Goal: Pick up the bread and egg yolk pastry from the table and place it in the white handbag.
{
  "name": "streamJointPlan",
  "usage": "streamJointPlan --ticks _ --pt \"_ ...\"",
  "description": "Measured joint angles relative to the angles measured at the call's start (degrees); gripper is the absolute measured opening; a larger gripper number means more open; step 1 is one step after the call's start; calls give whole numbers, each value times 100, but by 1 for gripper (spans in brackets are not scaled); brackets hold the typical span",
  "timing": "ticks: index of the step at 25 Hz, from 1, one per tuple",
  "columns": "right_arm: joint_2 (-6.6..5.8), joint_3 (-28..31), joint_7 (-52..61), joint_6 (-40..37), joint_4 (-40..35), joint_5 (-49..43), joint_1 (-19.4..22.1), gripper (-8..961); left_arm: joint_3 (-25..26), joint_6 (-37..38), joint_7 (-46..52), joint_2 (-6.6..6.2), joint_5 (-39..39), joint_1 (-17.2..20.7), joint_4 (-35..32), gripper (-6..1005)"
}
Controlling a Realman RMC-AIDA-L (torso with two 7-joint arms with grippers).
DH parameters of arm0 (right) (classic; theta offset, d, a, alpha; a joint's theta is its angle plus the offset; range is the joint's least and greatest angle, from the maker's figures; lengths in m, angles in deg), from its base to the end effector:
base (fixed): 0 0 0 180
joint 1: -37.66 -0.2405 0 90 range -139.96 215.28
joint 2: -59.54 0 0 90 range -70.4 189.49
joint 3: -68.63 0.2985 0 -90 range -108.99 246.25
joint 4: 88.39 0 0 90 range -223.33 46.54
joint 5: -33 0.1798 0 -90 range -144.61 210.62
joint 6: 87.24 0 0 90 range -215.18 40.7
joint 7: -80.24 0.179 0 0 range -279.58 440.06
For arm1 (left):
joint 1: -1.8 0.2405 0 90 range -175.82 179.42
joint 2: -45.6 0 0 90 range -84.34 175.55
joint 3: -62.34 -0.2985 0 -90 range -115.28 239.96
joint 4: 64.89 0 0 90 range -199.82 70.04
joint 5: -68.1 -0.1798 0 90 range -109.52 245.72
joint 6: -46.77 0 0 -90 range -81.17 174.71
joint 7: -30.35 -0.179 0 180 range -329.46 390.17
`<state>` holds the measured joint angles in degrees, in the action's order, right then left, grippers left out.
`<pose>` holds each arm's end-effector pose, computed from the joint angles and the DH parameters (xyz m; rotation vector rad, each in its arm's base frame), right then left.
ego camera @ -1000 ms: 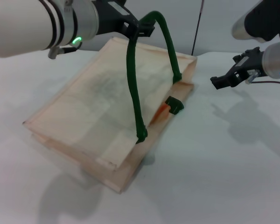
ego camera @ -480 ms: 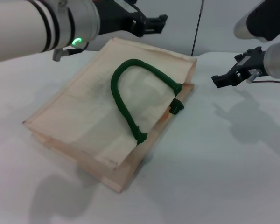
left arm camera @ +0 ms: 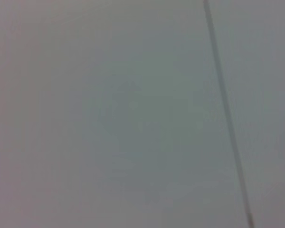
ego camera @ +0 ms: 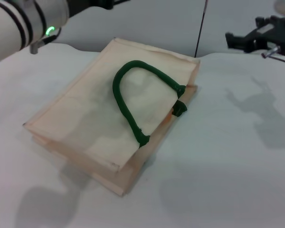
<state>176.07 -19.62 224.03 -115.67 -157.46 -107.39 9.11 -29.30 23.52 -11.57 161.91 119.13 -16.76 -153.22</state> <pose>0.2196 0.4531 -0.0146 -2.0867 0.5364 0.1936 -0.1642 0.4149 0.0260 -2.0057 -0.3857 -0.5138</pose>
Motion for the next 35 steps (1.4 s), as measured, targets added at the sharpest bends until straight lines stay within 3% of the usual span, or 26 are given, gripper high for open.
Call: streamJointPlan --ticks 10,16,21,25,35 --pt "-10 -790 44 2533 921 848 383 889 -466 1928 -72 8 -121 501 503 864" --pt "-17 -1735 159 4202 1280 1397 803 888 -822 2937 -82 11 -78 707 1084 863" --pt "-28 -2222 786 5301 1931 1449 862 889 -1332 4053 -24 4 -69 794 1658 863" --pt "-25 -2675 1559 6282 2709 1470 784 888 -1598 4505 106 -2 -67 736 2003 863" --pt "3 -3206 1747 6811 3331 1984 651 889 -1787 4742 754 -3 -70 453 2778 863"
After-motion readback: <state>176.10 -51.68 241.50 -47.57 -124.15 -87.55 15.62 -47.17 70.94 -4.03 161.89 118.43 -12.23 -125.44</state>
